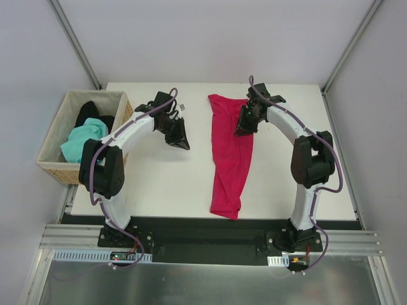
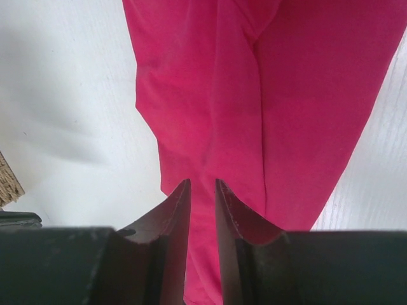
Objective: Fold and stack the t-shirts
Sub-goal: Rotate the tshirt 90 degrees
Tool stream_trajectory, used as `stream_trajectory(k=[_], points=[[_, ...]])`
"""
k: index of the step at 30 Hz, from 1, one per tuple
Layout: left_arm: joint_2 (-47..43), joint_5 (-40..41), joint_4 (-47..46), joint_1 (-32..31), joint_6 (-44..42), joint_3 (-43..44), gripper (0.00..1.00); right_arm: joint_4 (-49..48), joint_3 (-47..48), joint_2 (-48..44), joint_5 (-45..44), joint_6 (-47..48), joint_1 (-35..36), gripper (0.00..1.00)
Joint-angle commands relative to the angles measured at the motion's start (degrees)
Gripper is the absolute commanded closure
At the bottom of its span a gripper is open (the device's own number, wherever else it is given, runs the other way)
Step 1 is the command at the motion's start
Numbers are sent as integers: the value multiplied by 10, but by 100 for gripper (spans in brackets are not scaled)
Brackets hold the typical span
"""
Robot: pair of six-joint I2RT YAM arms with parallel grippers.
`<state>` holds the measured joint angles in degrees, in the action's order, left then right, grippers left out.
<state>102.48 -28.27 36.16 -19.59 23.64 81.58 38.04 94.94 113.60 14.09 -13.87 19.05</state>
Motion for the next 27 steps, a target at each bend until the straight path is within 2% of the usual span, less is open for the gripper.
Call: stream_trajectory(k=[1,9,16,22,27], points=[[-34,8,-33,-22,28,-37,93,27,-13,-23,-13,10,8,75],[-3,13,-49,-69,47,-21,94,4,-63,-33,-9,-2,20,78],[20,9,-48,-74,53,20,95,2,-68,-13,-1,-3,27,82],[18,8,-47,-74,56,29,94,3,-68,12,-3,-25,27,98],[9,13,-43,-73,60,35,94,-9,-60,33,4,-47,27,99]])
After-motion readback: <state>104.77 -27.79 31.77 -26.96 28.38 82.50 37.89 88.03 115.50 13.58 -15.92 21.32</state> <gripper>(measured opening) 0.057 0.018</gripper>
